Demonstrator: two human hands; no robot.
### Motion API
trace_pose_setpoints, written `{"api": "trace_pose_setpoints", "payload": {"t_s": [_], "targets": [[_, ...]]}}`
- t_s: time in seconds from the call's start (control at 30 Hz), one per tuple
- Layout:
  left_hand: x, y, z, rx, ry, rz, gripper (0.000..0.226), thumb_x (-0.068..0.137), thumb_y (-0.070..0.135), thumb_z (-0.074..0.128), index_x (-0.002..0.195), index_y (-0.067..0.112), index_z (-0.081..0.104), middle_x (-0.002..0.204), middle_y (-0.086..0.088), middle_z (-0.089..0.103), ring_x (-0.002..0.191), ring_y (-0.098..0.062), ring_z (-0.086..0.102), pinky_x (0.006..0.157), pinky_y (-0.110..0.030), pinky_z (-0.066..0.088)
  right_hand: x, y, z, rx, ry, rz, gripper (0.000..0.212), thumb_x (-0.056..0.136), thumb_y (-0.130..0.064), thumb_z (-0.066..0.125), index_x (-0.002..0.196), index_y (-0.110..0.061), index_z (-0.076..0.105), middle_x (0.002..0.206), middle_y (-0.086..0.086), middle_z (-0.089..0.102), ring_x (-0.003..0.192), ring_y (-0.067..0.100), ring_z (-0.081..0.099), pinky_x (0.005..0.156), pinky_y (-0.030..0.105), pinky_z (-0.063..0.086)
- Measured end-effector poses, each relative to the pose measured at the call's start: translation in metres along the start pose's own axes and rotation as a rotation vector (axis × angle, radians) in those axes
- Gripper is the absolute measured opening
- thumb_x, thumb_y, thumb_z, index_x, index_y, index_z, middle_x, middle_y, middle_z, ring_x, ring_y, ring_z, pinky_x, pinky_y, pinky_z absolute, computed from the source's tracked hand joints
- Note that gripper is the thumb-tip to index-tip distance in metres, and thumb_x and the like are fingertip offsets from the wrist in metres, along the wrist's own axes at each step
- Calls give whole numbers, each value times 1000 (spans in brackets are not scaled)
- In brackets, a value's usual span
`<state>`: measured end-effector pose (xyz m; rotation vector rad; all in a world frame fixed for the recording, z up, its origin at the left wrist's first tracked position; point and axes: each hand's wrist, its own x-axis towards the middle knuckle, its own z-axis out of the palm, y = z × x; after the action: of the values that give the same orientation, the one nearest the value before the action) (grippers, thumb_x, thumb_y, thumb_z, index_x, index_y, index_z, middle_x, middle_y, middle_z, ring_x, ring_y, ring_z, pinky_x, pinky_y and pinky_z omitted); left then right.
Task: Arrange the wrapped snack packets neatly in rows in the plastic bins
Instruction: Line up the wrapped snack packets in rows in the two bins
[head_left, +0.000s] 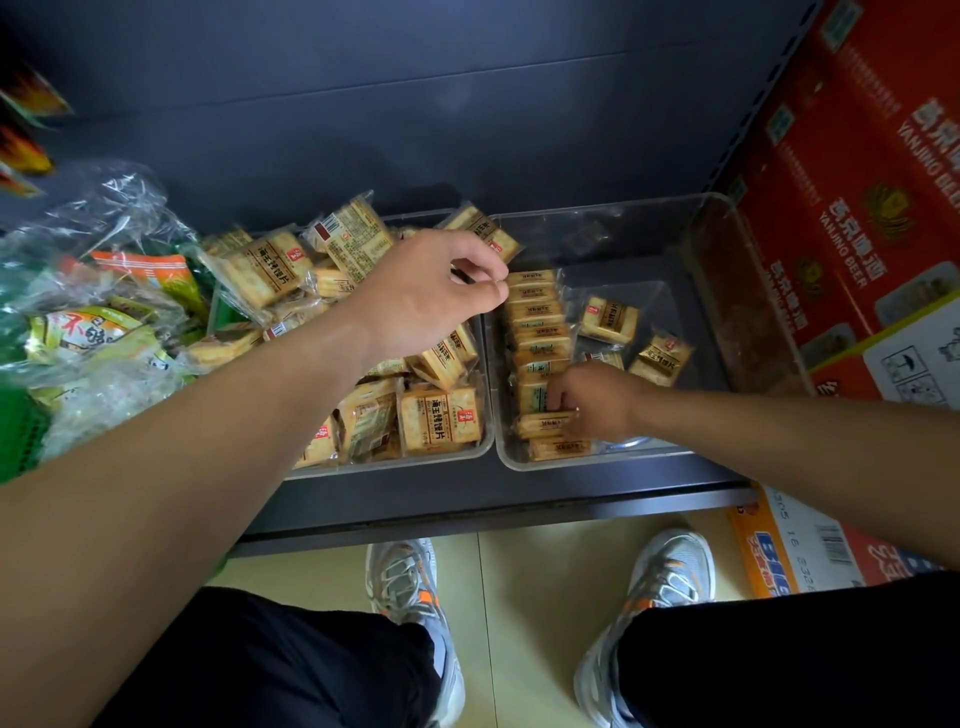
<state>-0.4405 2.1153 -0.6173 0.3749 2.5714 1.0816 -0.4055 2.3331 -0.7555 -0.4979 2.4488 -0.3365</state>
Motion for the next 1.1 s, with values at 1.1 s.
{"api": "trace_pose_setpoints", "payload": {"t_s": [1.1], "targets": [[-85,-88,-78,452,-31,-208,85,90,34,72,159,29,22,164,2,26,152,-26,19,122,-48,23,1,-133,-99,163,132,-83,66,81,-62,73,138,-39,52,125,-4,41,117,20,48,103,39,43]]}}
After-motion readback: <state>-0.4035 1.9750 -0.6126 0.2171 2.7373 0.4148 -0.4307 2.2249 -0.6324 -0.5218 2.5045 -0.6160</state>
